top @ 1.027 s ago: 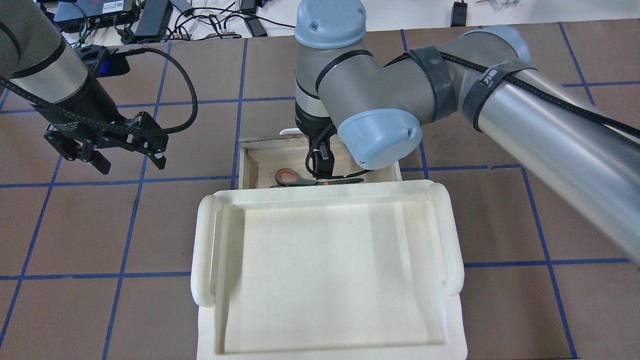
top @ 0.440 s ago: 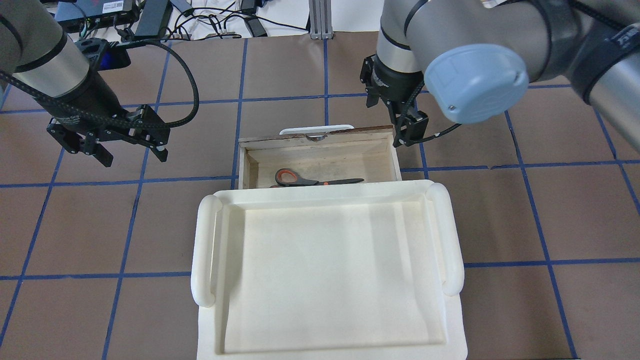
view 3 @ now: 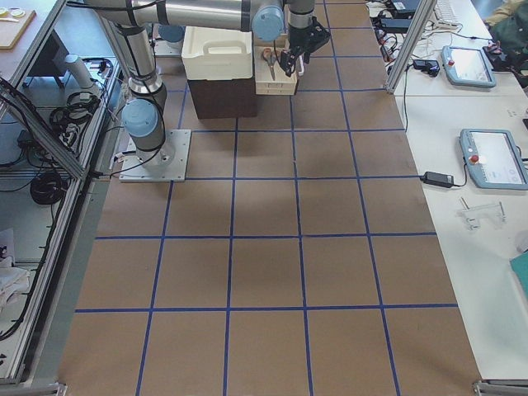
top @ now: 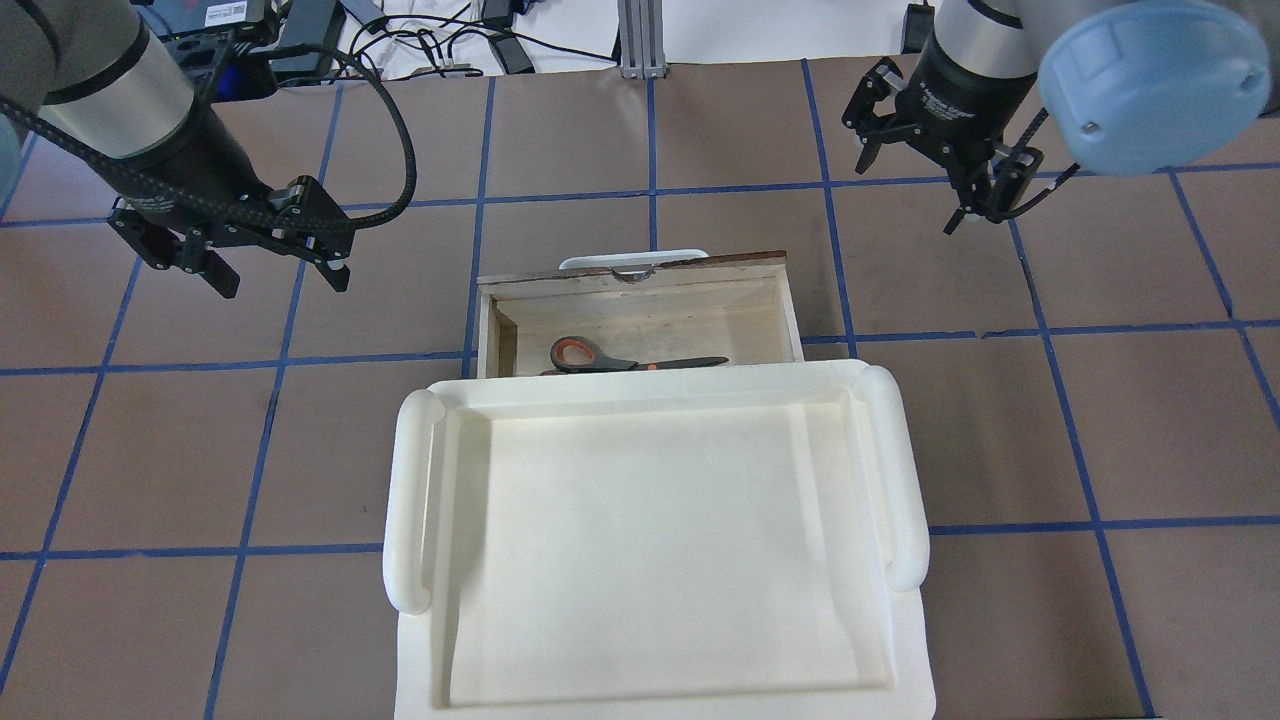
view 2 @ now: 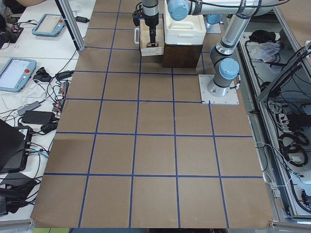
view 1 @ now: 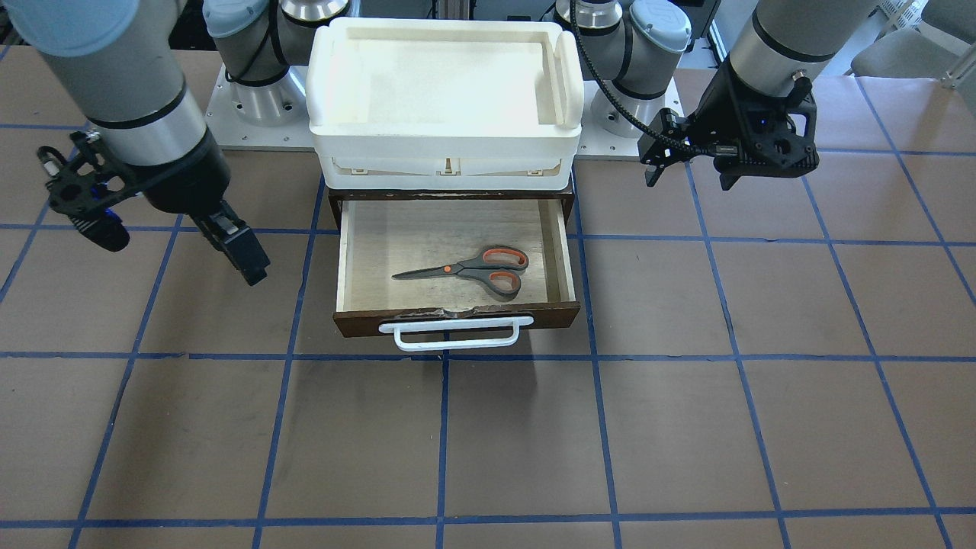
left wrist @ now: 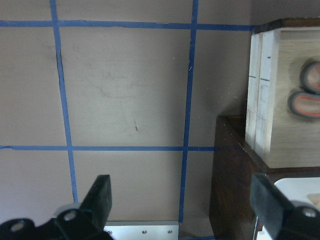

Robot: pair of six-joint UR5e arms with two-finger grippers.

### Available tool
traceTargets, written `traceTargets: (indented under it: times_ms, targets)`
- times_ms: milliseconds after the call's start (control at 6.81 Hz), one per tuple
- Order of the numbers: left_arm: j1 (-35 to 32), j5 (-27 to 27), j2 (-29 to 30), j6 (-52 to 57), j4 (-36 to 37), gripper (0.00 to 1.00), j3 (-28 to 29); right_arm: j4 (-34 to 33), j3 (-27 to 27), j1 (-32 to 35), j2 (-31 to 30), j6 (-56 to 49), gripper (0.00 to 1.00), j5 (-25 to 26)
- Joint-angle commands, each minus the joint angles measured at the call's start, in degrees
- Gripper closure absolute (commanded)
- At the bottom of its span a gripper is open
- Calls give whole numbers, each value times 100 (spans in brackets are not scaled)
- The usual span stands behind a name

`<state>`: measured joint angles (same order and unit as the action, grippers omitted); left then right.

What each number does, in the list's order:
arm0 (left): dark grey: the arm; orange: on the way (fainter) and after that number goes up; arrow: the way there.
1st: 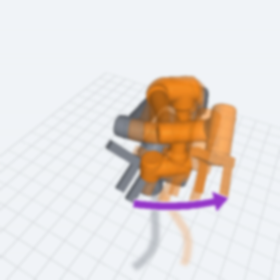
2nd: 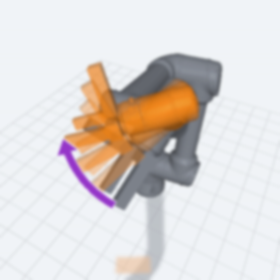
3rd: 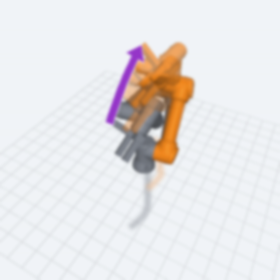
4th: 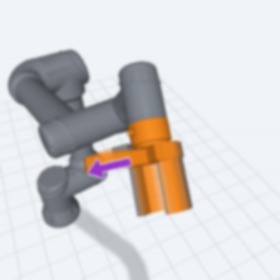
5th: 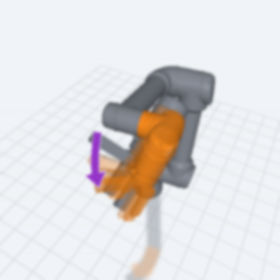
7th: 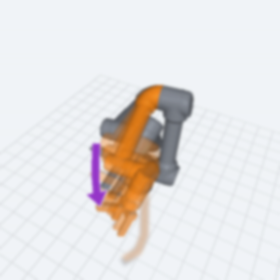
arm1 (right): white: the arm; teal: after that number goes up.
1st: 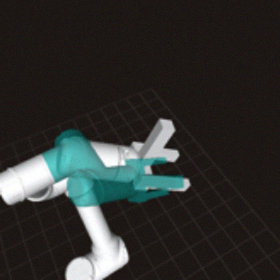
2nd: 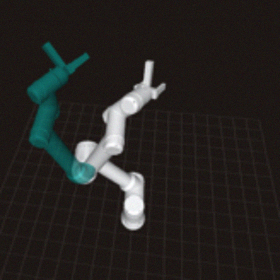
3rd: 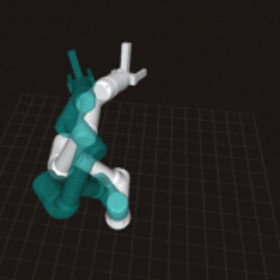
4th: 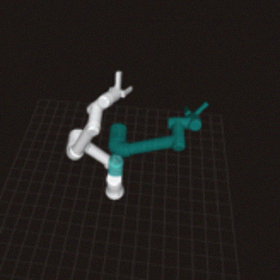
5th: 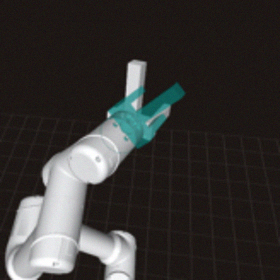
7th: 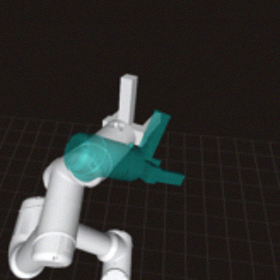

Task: Put scissors in drawer and close it
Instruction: 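Raise the right gripper out of the drawer while the left arm moves toward the drawer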

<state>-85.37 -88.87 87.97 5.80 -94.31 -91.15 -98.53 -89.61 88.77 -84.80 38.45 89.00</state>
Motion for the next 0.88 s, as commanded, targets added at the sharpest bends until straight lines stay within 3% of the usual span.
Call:
traceTargets:
  times_ms: [0,440,734]
  targets:
    - [-547,-8,385,-156,463,0,237,36,31,-159,-315,-1730,0,143]
    - [-1094,80,1168,-193,1281,0,431,236,66,51,-458,-3059,0,144]
    - [-1341,98,1755,-246,1406,0,911,264,75,289,-458,-3281,0,65]
